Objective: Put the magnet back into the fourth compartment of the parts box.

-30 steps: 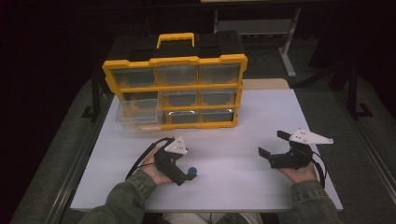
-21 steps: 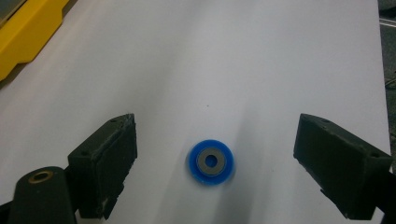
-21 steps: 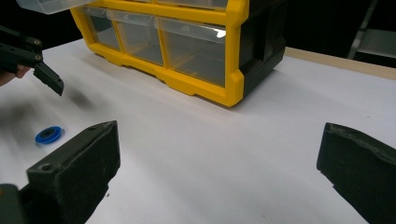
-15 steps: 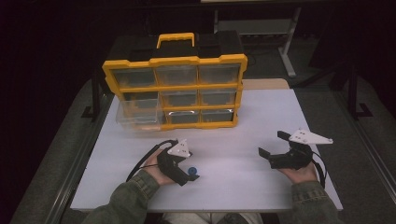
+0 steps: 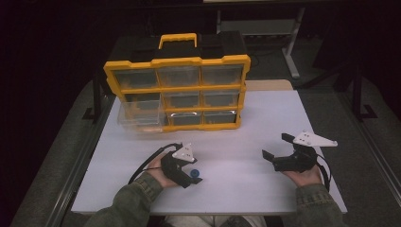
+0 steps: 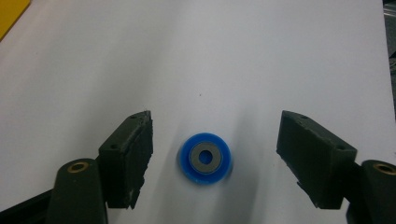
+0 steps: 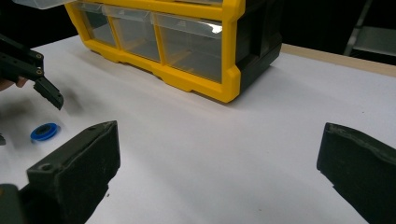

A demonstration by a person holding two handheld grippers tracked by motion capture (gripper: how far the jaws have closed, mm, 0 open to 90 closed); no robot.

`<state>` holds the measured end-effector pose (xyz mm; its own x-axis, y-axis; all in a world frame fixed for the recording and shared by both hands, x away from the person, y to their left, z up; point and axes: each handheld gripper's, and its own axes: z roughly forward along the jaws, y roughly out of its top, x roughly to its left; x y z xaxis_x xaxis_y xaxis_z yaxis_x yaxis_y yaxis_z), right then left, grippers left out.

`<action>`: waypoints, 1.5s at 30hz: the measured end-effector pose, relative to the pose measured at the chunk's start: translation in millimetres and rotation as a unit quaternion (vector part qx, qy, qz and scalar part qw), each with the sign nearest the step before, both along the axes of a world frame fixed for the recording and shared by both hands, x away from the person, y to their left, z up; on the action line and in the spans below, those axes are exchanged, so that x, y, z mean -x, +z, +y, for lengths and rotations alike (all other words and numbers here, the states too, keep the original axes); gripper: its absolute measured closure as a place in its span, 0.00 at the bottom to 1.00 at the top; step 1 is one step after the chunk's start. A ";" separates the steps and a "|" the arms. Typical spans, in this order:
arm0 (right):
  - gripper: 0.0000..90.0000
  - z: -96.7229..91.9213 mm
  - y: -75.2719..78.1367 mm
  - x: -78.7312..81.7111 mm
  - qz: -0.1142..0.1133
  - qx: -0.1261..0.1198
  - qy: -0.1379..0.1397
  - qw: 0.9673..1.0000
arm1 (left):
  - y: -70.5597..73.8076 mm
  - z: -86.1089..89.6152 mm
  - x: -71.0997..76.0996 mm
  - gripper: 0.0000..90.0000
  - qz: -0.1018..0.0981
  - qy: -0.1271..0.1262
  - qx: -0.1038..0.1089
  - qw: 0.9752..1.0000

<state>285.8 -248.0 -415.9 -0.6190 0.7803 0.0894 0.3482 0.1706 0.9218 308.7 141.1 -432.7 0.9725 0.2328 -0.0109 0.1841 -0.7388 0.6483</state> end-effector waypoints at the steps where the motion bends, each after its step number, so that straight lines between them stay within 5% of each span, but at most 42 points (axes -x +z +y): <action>1: 0.00 -0.1 0.0 0.1 0.000 0.000 0.000 1.000 | -0.5 0.1 -0.2 0.32 0.000 -0.001 -0.002 1.000; 45: 0.00 -0.8 -0.5 0.0 0.003 0.002 0.002 1.000 | -9.5 -0.1 -2.8 0.68 0.000 0.004 -0.027 1.000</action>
<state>285.8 -248.9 -416.4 -0.6217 0.7781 0.0899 0.3538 0.1765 0.9185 311.5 140.9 -442.2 0.9707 0.2405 0.0014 0.1903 -0.7717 0.6068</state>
